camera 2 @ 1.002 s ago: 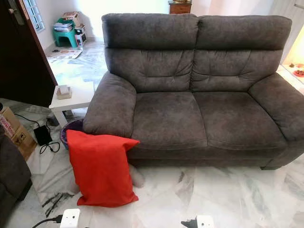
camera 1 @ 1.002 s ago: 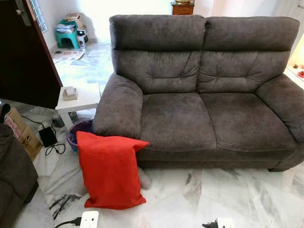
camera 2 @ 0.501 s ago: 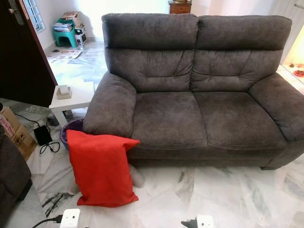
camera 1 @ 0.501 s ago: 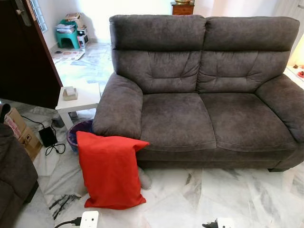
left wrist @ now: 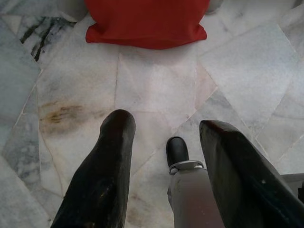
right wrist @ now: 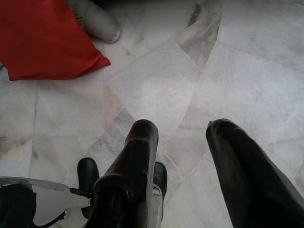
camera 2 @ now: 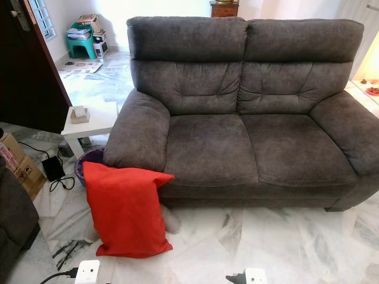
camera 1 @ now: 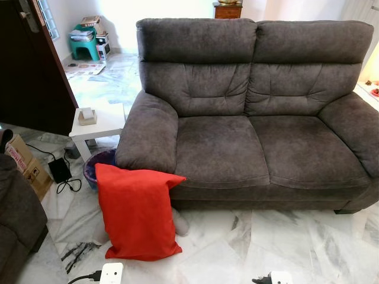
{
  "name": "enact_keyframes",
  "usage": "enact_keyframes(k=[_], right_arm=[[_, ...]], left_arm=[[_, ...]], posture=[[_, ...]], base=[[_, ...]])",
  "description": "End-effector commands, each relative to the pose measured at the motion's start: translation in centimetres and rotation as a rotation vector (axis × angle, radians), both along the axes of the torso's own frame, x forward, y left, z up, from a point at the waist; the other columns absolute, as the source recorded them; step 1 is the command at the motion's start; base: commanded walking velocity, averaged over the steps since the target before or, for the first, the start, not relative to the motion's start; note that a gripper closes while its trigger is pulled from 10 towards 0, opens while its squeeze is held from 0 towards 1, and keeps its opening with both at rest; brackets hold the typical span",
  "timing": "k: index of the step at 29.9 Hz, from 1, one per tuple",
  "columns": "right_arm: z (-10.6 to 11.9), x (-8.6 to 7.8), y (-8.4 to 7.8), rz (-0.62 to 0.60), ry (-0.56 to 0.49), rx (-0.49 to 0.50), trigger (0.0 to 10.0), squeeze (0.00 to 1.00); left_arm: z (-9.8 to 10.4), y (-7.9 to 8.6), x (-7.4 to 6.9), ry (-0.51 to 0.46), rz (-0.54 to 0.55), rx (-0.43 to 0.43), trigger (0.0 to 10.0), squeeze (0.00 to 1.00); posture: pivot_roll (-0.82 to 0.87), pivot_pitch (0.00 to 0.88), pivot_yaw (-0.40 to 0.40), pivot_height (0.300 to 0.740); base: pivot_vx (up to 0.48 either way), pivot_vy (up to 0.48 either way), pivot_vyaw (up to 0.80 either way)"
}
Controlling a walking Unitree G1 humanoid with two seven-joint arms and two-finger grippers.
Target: Move the pillow to the sofa from floor
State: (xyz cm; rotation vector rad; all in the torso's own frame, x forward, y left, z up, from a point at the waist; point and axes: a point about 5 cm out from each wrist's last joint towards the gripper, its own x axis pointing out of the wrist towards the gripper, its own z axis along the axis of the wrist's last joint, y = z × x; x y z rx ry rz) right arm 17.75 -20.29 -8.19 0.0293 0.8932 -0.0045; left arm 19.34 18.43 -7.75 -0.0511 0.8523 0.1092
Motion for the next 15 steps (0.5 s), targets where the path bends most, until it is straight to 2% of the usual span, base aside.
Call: enact_keyframes(k=[1, 10, 15], right_arm=[[0.2, 1.66, 3.13, -0.115, 0.044, 0.234, 10.0, 0.0], [0.13, 1.5, 3.13, -0.112, 0.045, 0.234, 10.0, 0.0], [0.12, 1.51, 3.27, -0.125, 0.043, 0.237, 10.0, 0.0]], left_arm=[[0.39, 7.19, -2.56, 0.037, 0.086, 0.135, 10.0, 0.0], [0.3, 7.33, -2.82, 0.049, 0.082, 0.136, 10.0, 0.0], [0.33, 7.43, -2.79, 0.057, 0.055, 0.138, 10.0, 0.0]], posture=[[0.17, 0.016, -0.046, 0.74], [0.16, 0.0, -0.029, 0.74], [0.15, 0.0, 0.009, 0.74]], base=[[0.0, 0.0, 0.0], [0.0, 0.0, 0.0], [0.0, 0.0, 0.0]])
